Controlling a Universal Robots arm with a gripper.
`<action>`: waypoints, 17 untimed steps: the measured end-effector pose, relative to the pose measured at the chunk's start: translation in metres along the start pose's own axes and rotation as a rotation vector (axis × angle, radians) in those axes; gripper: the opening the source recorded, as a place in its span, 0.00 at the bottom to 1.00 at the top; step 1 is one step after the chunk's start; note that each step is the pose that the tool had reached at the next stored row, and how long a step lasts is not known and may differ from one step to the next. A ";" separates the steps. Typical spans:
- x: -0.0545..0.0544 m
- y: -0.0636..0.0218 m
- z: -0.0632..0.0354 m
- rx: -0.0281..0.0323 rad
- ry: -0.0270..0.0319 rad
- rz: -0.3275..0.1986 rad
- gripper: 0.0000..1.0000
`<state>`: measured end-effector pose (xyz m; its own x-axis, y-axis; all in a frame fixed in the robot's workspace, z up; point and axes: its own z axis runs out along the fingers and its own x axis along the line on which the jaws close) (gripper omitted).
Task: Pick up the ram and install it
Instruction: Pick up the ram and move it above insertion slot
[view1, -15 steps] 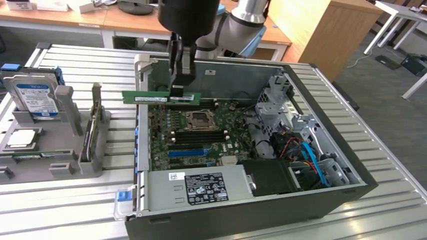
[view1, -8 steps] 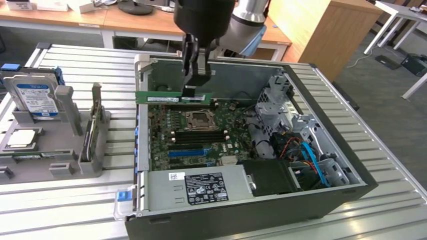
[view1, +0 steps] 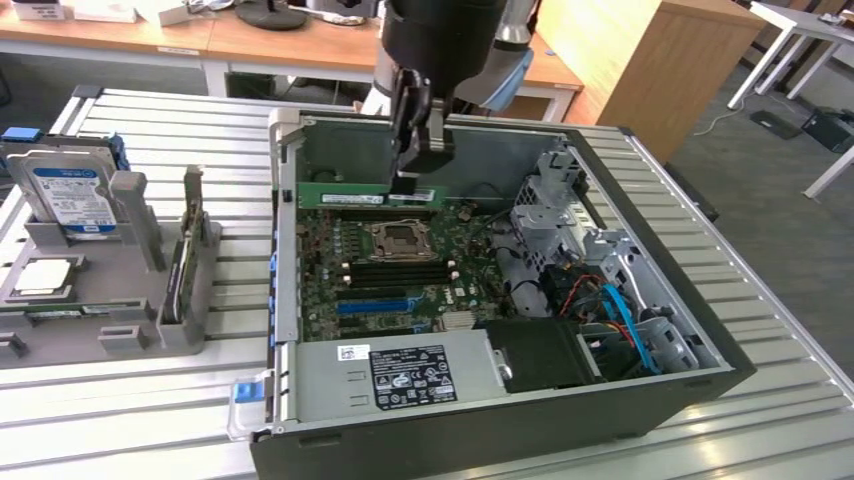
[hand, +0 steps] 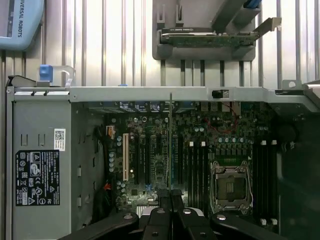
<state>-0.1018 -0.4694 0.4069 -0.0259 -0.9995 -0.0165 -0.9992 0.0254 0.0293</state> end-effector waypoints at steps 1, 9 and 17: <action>0.000 -0.0029 -0.0001 0.0000 0.0000 0.000 0.12; -0.001 -0.0250 -0.0007 0.0001 0.0000 0.000 0.12; -0.001 -0.0435 -0.0012 0.0000 -0.0001 0.000 0.12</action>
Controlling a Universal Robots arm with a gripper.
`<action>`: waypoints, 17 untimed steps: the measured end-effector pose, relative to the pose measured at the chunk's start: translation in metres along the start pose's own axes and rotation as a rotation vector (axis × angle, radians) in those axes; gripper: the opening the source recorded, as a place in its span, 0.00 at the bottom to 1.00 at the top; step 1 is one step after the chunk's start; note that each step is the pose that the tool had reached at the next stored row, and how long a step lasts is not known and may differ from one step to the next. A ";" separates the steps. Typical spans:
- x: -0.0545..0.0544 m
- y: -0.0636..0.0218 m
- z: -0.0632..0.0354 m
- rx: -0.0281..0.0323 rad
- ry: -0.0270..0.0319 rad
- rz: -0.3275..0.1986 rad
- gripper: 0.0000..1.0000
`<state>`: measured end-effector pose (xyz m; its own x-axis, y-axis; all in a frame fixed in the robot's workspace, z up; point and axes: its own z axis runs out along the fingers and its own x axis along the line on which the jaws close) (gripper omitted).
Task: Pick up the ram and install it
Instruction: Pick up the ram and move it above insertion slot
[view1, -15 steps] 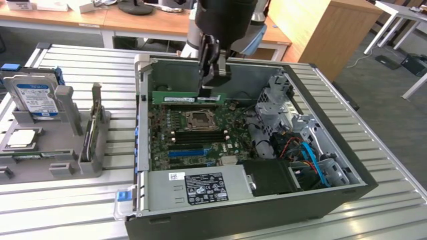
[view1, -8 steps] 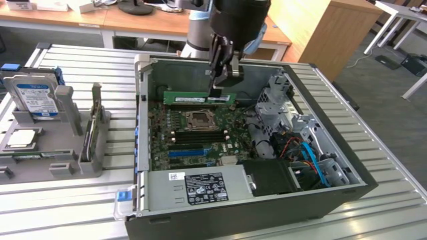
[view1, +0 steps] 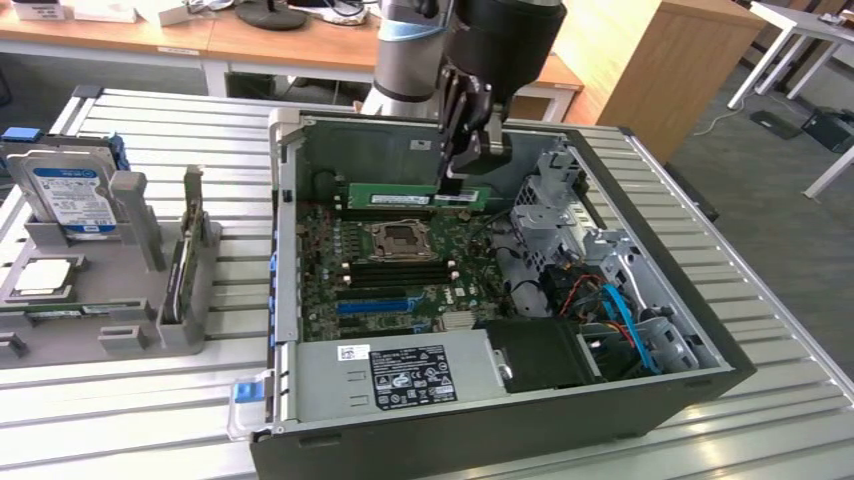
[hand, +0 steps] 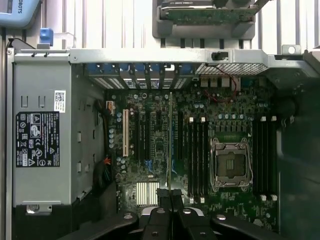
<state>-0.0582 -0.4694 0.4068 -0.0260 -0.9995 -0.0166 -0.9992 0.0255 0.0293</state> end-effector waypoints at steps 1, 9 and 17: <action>0.000 -0.0021 -0.0001 0.0000 0.0001 0.000 0.12; 0.000 -0.0122 -0.0004 0.0000 0.0001 0.000 0.12; -0.004 -0.0123 0.0001 0.0000 -0.0002 0.000 0.12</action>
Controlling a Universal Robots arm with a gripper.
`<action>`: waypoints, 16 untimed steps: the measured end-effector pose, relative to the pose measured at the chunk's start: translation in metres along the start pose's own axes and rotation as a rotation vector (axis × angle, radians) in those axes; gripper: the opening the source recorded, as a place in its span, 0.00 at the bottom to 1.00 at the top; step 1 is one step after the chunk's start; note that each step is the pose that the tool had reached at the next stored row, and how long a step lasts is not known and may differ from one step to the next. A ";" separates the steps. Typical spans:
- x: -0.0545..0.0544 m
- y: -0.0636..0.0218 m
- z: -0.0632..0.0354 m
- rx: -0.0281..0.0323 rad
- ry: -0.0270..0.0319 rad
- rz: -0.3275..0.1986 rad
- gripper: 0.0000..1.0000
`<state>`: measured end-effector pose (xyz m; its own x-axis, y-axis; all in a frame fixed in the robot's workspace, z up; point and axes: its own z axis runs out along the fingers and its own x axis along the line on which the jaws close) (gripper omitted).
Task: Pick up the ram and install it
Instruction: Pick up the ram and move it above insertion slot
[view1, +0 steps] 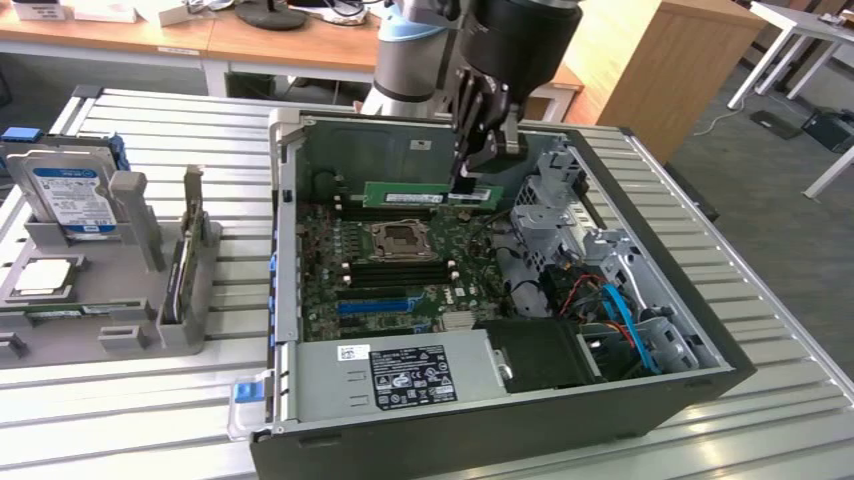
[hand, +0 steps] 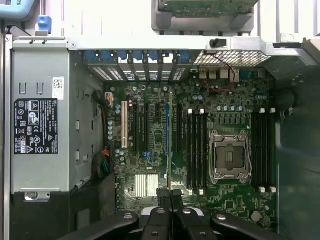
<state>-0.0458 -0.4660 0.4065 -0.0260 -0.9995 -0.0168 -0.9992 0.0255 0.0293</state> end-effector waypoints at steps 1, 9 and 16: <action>-0.001 0.0000 0.0001 0.0000 0.0001 0.000 0.12; -0.016 0.0001 0.0013 -0.0001 0.0000 0.000 0.12; -0.030 0.0004 0.0022 0.0000 0.0000 0.000 0.12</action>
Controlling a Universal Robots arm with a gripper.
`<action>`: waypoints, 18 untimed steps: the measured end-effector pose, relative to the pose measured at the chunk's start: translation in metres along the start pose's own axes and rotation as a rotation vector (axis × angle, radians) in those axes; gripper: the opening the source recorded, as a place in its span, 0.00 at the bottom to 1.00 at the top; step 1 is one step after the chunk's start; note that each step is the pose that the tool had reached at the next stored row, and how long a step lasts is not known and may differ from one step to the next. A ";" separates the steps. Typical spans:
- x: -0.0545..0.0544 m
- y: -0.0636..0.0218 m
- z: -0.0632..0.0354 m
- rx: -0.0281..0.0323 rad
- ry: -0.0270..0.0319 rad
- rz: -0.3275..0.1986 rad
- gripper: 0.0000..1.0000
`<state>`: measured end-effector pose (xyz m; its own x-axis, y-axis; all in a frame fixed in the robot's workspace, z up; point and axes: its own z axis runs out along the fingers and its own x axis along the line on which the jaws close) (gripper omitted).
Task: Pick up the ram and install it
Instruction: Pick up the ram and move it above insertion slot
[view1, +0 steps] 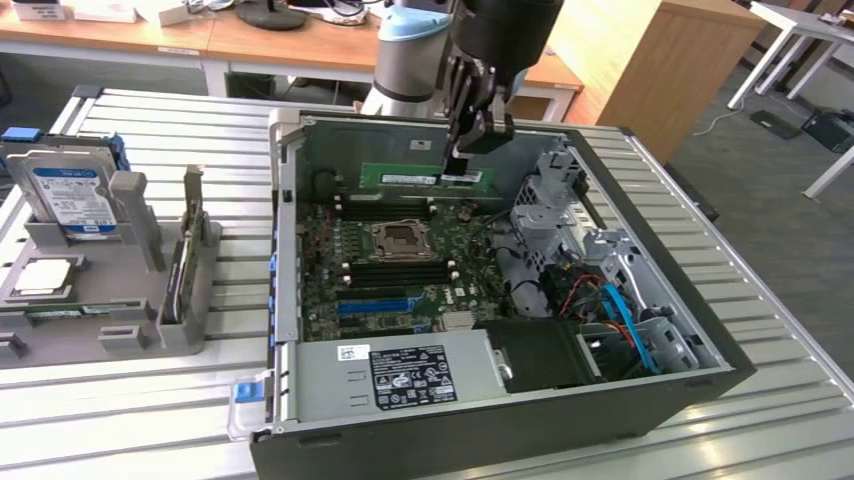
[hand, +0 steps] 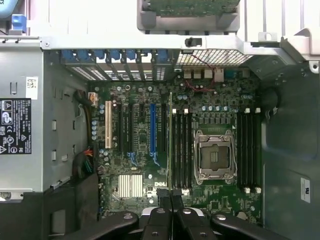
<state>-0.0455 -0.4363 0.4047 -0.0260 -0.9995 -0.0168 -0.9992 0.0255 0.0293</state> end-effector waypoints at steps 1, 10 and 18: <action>-0.001 0.0000 0.0001 0.0000 0.0000 0.000 0.12; -0.015 0.0004 0.0012 0.0000 -0.0006 0.000 0.12; -0.016 0.0003 0.0022 0.0001 -0.0008 0.000 0.12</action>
<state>-0.0454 -0.4203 0.4028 -0.0260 -0.9995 -0.0176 -0.9992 0.0255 0.0292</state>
